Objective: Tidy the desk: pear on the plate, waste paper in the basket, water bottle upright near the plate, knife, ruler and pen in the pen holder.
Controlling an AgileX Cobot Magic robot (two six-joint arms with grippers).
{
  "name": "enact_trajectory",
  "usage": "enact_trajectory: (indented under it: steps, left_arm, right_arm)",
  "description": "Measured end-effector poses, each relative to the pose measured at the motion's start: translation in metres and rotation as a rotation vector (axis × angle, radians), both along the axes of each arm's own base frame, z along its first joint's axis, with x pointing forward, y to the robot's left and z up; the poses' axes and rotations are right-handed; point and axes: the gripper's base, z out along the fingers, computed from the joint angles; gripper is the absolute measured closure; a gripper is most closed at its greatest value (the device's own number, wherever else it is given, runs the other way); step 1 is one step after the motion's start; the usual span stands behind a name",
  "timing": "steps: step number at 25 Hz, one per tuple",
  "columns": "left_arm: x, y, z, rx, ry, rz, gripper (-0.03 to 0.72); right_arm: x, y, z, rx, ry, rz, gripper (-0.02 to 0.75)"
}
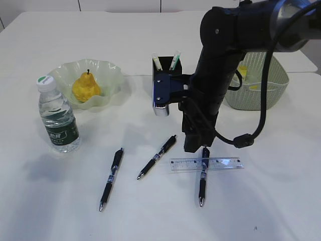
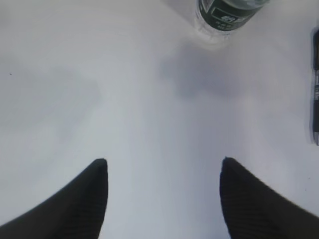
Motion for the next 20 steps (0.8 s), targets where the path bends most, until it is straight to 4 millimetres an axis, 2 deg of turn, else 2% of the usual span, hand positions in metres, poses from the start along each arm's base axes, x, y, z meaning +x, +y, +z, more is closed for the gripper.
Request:
enact_trajectory:
  steps: [9,16,20]
  left_arm:
    - [0.000,0.000,0.000,0.000,-0.006,0.001,0.206]
    - [0.000,0.000,0.000,0.000,-0.006,0.001,0.213]
    - [0.000,0.000,0.000,0.000,-0.006,0.001,0.216]
  right_arm:
    - [0.000,0.004,-0.014,0.008,0.048,0.001,0.325]
    - [0.001,0.004,-0.017,0.005,0.055,0.004,0.323]
    - [-0.004,0.011,-0.027,-0.021,0.069,0.035,0.322]
